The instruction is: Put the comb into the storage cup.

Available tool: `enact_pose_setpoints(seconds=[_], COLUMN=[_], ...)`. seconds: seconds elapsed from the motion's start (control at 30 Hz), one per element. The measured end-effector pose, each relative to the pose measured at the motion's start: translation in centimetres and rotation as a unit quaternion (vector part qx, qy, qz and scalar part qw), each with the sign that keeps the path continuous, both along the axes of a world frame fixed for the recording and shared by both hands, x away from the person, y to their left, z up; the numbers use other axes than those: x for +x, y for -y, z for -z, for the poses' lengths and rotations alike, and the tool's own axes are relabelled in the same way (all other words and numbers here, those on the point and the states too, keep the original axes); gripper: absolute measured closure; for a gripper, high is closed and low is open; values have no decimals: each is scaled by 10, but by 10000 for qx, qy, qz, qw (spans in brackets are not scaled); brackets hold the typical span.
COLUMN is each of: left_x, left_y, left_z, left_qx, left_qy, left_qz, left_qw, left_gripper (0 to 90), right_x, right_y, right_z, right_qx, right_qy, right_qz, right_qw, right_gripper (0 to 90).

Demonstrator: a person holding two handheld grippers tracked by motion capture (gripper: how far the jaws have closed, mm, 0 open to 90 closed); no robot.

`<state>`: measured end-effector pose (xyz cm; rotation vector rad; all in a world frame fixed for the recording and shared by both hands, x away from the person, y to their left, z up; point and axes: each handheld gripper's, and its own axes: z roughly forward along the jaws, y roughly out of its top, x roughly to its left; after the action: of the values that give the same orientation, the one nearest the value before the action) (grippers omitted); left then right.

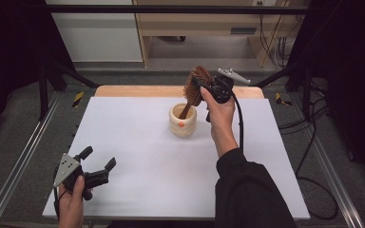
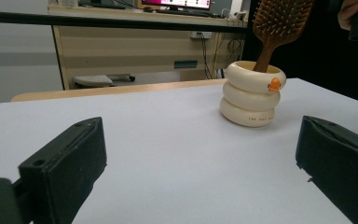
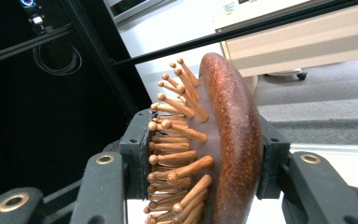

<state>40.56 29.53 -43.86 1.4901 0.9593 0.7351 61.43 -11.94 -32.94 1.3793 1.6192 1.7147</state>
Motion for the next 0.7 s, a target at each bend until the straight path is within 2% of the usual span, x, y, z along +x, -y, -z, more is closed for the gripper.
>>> enact_pose_setpoints(seconds=[0.7], left_x=[0], left_y=[0], left_z=[0], left_qx=[2], left_qy=[-7], left_qz=[18], left_qw=[10000], left_gripper=[19], right_x=[1], right_y=[3], right_z=[12], right_qx=[119], right_qy=[-58], right_qz=[17], right_qw=[9999], right_gripper=[503])
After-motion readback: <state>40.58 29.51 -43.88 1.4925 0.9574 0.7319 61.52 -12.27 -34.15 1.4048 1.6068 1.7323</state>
